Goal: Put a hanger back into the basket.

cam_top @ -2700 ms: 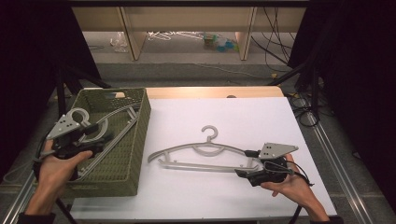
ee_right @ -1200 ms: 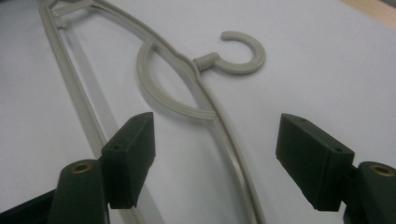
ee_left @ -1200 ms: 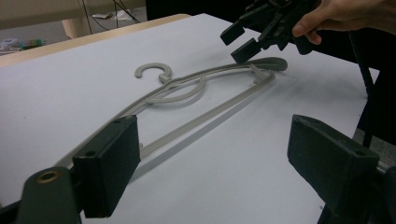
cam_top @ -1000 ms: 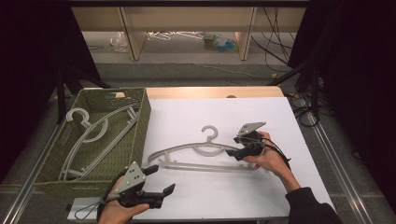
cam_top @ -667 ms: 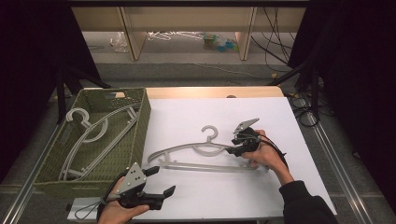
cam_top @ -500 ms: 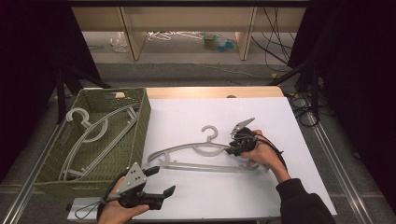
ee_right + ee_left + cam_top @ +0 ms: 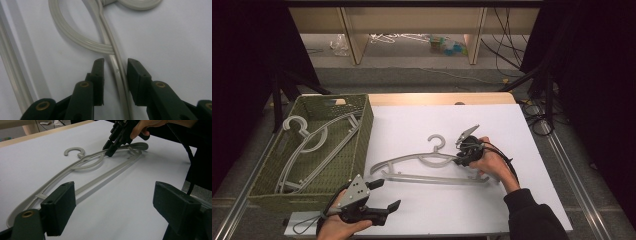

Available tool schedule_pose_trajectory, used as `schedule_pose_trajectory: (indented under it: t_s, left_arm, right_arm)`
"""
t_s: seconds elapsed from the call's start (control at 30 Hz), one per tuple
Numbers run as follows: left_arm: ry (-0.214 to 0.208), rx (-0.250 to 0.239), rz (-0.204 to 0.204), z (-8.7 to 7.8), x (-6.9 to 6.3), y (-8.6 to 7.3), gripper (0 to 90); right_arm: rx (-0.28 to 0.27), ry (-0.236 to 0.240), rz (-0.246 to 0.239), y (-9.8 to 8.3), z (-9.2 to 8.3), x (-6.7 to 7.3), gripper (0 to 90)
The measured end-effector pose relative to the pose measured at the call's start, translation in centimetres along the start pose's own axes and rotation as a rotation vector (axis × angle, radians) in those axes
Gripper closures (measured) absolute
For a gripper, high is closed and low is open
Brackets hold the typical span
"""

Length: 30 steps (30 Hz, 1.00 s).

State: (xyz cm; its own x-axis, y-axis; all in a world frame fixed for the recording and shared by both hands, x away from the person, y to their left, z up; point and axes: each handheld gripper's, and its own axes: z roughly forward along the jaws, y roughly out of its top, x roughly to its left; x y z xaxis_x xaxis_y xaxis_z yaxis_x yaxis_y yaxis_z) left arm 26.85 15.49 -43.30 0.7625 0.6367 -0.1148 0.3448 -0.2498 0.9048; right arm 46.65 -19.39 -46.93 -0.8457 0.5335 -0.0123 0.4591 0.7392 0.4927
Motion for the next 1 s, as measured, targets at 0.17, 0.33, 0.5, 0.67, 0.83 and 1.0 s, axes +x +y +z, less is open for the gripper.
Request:
schedule_pose_trajectory:
  t_s: [0.17,0.33,0.5,0.67,0.83,1.0]
  left_arm:
    - [0.007,0.006,0.012,0.1,0.0,0.2,18.3]
    - [0.003,0.006,0.015,0.1,0.0,0.3,18.7]
    - [0.004,-0.001,0.002,0.0,0.1,0.6,19.0]
    - [0.019,-0.011,-0.002,0.0,0.5,1.1,21.1]
    - [0.054,0.002,-0.025,0.6,1.1,2.3,23.1]
    - [0.05,0.096,-0.037,2.8,1.5,3.7,23.6]
  right_arm:
    - [-0.004,0.008,-0.008,0.0,0.1,-0.2,71.3]
    - [0.053,-0.008,-0.105,0.8,0.1,0.5,78.8]
    - [0.053,-0.003,-0.155,0.8,0.1,0.6,81.2]
    - [0.055,-0.011,-0.193,0.8,0.0,0.9,81.8]
    - [0.05,-0.034,-0.295,0.3,-1.7,1.8,81.9]
    - [0.041,-0.042,-0.352,-0.1,-3.7,2.9,81.9]
